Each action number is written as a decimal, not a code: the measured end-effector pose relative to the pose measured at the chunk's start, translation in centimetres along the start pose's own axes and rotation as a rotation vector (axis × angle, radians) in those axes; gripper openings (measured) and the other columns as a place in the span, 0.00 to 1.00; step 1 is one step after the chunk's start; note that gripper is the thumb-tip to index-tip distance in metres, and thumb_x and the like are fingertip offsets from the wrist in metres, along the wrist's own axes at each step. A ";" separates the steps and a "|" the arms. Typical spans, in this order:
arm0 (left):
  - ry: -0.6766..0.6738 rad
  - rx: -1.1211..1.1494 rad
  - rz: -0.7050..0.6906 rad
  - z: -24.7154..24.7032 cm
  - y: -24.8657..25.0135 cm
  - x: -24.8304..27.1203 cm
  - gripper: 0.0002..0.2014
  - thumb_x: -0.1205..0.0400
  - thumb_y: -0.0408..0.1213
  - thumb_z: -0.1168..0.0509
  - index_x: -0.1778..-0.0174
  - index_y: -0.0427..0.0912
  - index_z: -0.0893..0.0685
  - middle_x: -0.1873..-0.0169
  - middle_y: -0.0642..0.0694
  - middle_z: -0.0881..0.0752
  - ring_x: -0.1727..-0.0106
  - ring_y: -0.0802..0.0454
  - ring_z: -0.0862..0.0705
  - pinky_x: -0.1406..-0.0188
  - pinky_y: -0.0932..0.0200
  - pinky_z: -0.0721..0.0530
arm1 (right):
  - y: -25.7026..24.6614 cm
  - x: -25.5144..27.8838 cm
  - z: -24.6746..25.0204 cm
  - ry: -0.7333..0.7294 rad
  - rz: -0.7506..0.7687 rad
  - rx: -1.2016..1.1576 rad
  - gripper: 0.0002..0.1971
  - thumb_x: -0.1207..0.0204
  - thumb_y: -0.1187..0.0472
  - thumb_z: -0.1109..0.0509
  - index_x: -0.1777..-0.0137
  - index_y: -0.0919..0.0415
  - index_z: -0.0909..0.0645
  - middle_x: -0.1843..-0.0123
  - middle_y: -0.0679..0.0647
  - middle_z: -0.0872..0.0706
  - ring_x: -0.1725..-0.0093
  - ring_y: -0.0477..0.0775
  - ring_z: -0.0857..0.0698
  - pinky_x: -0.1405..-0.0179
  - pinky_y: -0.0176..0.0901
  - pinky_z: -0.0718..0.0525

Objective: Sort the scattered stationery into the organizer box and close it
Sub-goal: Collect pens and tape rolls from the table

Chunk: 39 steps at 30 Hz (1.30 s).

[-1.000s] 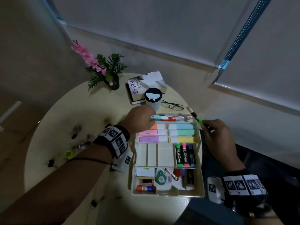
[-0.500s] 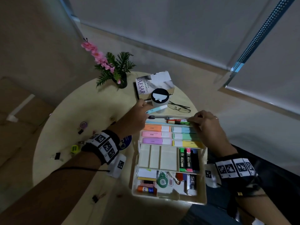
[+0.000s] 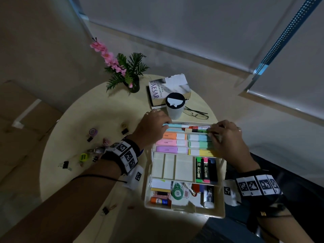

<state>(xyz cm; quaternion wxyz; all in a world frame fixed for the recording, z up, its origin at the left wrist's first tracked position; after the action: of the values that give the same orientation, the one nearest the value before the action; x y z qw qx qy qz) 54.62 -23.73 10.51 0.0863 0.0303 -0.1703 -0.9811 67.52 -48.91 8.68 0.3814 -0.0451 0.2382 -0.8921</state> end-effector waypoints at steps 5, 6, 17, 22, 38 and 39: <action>0.030 0.067 0.029 -0.2 -0.4 0.5 0.13 0.18 0.38 0.32 0.40 0.44 0.07 0.49 0.45 0.13 0.44 0.45 0.18 0.44 0.51 0.18 | -1.0 0.9 0.4 0.012 0.006 -0.019 0.10 0.20 0.61 0.23 0.40 0.56 0.08 0.41 0.58 0.14 0.39 0.63 0.18 0.36 0.64 0.24; 0.035 0.097 0.031 -0.2 -0.3 0.5 0.13 0.17 0.37 0.33 0.41 0.44 0.07 0.50 0.45 0.13 0.45 0.45 0.17 0.45 0.51 0.17 | -1.4 1.0 0.4 0.008 0.013 -0.021 0.10 0.20 0.61 0.23 0.40 0.56 0.08 0.40 0.58 0.14 0.38 0.63 0.19 0.35 0.64 0.24; 0.117 0.096 0.018 2.2 -1.9 3.4 0.09 0.18 0.35 0.32 0.47 0.46 0.08 0.49 0.47 0.13 0.46 0.45 0.16 0.46 0.48 0.18 | -8.1 1.7 -0.7 0.049 0.079 -0.123 0.09 0.20 0.67 0.23 0.42 0.60 0.09 0.45 0.56 0.14 0.42 0.59 0.16 0.43 0.45 0.24; 0.177 0.222 0.139 2.8 -10.3 11.2 0.11 0.18 0.37 0.36 0.49 0.46 0.08 0.49 0.47 0.13 0.47 0.48 0.14 0.45 0.54 0.16 | -16.6 3.5 -4.1 -0.101 0.216 -0.282 0.08 0.16 0.65 0.27 0.41 0.56 0.10 0.46 0.52 0.11 0.49 0.50 0.14 0.48 0.45 0.16; 0.052 0.473 0.427 0.0 -27.2 38.0 0.16 0.16 0.25 0.30 0.50 0.55 0.10 0.53 0.58 0.11 0.53 0.62 0.14 0.55 0.58 0.15 | -28.2 2.7 -23.4 -0.470 -0.083 -0.049 0.30 0.22 0.72 0.29 0.19 0.60 0.25 0.24 0.66 0.27 0.35 0.73 0.16 0.35 0.62 0.13; 0.050 0.478 0.430 -0.1 -27.8 38.5 0.15 0.16 0.26 0.30 0.49 0.54 0.09 0.52 0.58 0.10 0.52 0.61 0.13 0.54 0.58 0.14 | -27.9 2.2 -24.4 -0.465 -0.109 -0.024 0.29 0.21 0.70 0.30 0.19 0.59 0.25 0.24 0.67 0.27 0.36 0.74 0.16 0.35 0.63 0.13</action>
<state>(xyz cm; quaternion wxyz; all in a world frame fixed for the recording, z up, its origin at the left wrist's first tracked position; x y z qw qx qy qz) 12.30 -4.88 -0.17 0.2862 0.0374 -0.3963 -0.8716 41.15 -24.31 -0.20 0.3768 -0.2666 0.1518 -0.8740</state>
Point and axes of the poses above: each hand's wrist, its own x-axis away from the middle knuckle, its own z-axis out of the back of the hand, y = z × x, the point moved 5 cm from there along -x, towards the middle knuckle
